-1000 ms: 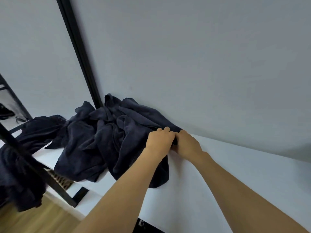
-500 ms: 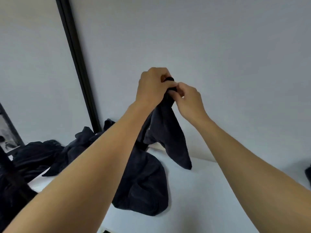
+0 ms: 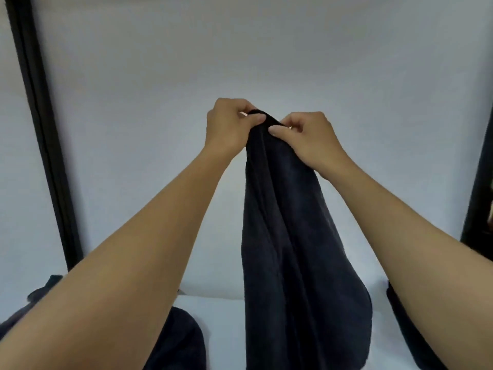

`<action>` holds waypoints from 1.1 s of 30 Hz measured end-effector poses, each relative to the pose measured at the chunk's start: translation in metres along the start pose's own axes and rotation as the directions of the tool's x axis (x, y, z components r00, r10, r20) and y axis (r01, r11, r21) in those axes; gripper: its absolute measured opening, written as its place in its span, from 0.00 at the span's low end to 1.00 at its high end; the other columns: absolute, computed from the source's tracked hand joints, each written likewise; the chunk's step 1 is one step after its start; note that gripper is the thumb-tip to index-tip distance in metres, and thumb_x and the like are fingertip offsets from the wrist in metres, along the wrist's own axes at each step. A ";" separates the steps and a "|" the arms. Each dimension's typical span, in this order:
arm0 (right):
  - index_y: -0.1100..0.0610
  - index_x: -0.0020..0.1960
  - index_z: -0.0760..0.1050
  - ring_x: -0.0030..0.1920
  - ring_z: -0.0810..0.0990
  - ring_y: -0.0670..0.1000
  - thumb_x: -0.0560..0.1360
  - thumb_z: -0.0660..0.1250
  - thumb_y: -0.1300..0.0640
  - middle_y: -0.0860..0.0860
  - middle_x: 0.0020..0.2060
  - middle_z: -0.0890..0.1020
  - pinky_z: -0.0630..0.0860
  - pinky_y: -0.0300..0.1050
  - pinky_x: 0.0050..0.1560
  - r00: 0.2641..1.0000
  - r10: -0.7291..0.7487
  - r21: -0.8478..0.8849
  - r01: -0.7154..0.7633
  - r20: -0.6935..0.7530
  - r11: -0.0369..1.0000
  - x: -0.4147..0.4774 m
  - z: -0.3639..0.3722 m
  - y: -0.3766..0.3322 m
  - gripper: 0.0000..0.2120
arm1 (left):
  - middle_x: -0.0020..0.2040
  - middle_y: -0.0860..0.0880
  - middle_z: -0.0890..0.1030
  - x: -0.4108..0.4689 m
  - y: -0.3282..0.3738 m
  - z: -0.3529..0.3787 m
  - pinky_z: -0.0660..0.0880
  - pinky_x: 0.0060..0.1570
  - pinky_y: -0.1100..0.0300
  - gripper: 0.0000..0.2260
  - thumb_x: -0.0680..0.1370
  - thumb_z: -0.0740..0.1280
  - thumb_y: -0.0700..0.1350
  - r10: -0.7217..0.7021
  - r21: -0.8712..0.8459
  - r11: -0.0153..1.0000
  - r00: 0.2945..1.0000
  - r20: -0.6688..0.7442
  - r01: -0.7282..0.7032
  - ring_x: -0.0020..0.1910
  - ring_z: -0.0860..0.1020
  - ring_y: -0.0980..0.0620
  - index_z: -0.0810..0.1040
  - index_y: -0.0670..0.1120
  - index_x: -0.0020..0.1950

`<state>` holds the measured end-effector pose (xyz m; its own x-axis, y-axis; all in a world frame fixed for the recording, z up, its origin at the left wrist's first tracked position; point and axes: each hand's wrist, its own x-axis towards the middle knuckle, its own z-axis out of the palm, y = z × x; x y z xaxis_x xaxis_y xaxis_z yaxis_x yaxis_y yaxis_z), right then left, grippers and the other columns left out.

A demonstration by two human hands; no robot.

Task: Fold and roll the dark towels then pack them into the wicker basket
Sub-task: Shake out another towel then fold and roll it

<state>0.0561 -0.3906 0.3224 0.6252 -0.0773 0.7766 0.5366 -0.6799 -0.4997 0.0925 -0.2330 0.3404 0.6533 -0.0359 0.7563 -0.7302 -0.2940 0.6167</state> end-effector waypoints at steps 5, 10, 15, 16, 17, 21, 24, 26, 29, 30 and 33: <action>0.50 0.48 0.78 0.36 0.78 0.46 0.72 0.72 0.51 0.49 0.35 0.80 0.74 0.39 0.38 0.996 0.024 -0.058 -0.019 0.089 0.998 -0.004 -0.033 0.004 0.07 | 0.38 0.50 0.85 -0.010 0.015 0.032 0.82 0.45 0.51 0.03 0.74 0.72 0.44 0.005 -0.094 0.996 0.998 0.065 0.001 0.39 0.84 0.51 0.85 0.47 0.43; 0.58 0.45 0.78 0.36 0.75 0.46 0.78 0.64 0.54 0.49 0.36 0.78 0.71 0.40 0.39 0.992 0.097 -0.048 -0.094 0.085 0.994 0.000 -0.051 0.000 0.09 | 0.41 0.47 0.85 -0.030 0.017 0.049 0.81 0.43 0.54 0.09 0.75 0.72 0.49 -0.013 -0.284 0.957 0.985 0.171 0.062 0.40 0.84 0.49 0.82 0.45 0.49; 0.54 0.46 0.74 0.38 0.74 0.48 0.82 0.59 0.53 0.49 0.38 0.77 0.71 0.43 0.39 0.983 0.180 0.043 -0.179 -0.022 0.983 0.004 -0.070 0.002 0.09 | 0.36 0.49 0.82 -0.065 -0.030 0.052 0.74 0.38 0.61 0.03 0.74 0.73 0.43 -0.157 0.097 0.988 0.736 0.659 0.124 0.37 0.78 0.53 0.82 0.44 0.42; 0.53 0.45 0.75 0.38 0.75 0.48 0.81 0.60 0.52 0.49 0.38 0.77 0.72 0.43 0.39 0.978 0.205 0.088 -0.201 -0.039 0.976 0.004 -0.075 0.005 0.09 | 0.35 0.51 0.81 -0.072 -0.044 0.051 0.74 0.38 0.61 0.04 0.74 0.73 0.43 -0.207 0.188 0.977 0.677 0.707 0.102 0.36 0.77 0.54 0.83 0.44 0.41; 0.53 0.44 0.75 0.37 0.76 0.48 0.80 0.62 0.51 0.49 0.38 0.78 0.73 0.43 0.39 0.971 0.233 0.141 -0.224 -0.048 0.964 0.003 -0.081 0.008 0.09 | 0.36 0.52 0.81 -0.079 -0.058 0.050 0.74 0.39 0.61 0.04 0.75 0.72 0.43 -0.251 0.252 0.963 0.638 0.728 0.092 0.37 0.77 0.54 0.84 0.44 0.42; 0.53 0.44 0.78 0.36 0.80 0.48 0.75 0.71 0.51 0.49 0.37 0.81 0.78 0.41 0.38 0.953 0.301 0.260 -0.296 0.022 0.919 -0.005 -0.098 0.023 0.07 | 0.51 0.52 0.83 -0.103 -0.080 0.058 0.77 0.48 0.57 0.06 0.77 0.69 0.47 -0.286 0.139 0.955 0.696 0.658 0.261 0.50 0.80 0.51 0.80 0.46 0.50; 0.54 0.46 0.80 0.39 0.81 0.49 0.75 0.71 0.51 0.51 0.39 0.83 0.80 0.44 0.42 0.946 0.303 0.276 -0.323 0.113 0.905 -0.008 -0.095 0.029 0.06 | 0.59 0.57 0.80 -0.110 -0.056 0.084 0.78 0.53 0.57 0.16 0.75 0.71 0.53 -0.185 -0.119 0.933 0.738 0.649 0.339 0.57 0.79 0.57 0.76 0.52 0.61; 0.55 0.49 0.81 0.42 0.82 0.49 0.76 0.70 0.52 0.52 0.42 0.84 0.80 0.45 0.46 0.947 0.284 0.264 -0.315 0.147 0.912 -0.010 -0.093 0.028 0.07 | 0.58 0.58 0.81 -0.111 -0.035 0.103 0.77 0.51 0.61 0.17 0.75 0.71 0.54 -0.124 -0.188 0.928 0.741 0.659 0.322 0.55 0.79 0.60 0.76 0.54 0.63; 0.56 0.51 0.82 0.42 0.83 0.50 0.78 0.68 0.53 0.54 0.45 0.85 0.81 0.45 0.47 0.952 0.274 0.266 -0.302 0.137 0.915 -0.011 -0.102 0.030 0.08 | 0.51 0.56 0.84 -0.110 -0.030 0.120 0.78 0.46 0.68 0.12 0.77 0.71 0.48 -0.116 -0.202 0.932 0.776 0.619 0.301 0.48 0.82 0.62 0.81 0.49 0.60; 0.54 0.49 0.82 0.41 0.83 0.49 0.78 0.67 0.53 0.52 0.42 0.85 0.81 0.44 0.45 0.952 0.279 0.267 -0.303 0.123 0.915 -0.012 -0.108 0.033 0.07 | 0.51 0.53 0.85 -0.109 -0.036 0.120 0.78 0.46 0.67 0.11 0.76 0.71 0.47 -0.133 -0.202 0.927 0.782 0.609 0.315 0.48 0.83 0.59 0.83 0.47 0.58; 0.51 0.45 0.82 0.37 0.81 0.47 0.78 0.68 0.52 0.48 0.38 0.83 0.79 0.41 0.40 0.948 0.299 0.209 -0.316 0.106 0.926 -0.016 -0.127 0.044 0.06 | 0.49 0.44 0.85 -0.108 -0.058 0.109 0.80 0.51 0.54 0.09 0.76 0.72 0.47 -0.184 -0.157 0.926 0.775 0.605 0.342 0.51 0.83 0.46 0.85 0.43 0.51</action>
<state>-0.0025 -0.5120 0.3365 0.8137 -0.1994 0.5460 0.4177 -0.4527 -0.7878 0.0865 -0.3166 0.1992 0.7614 -0.5518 0.3404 -0.4842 -0.1348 0.8645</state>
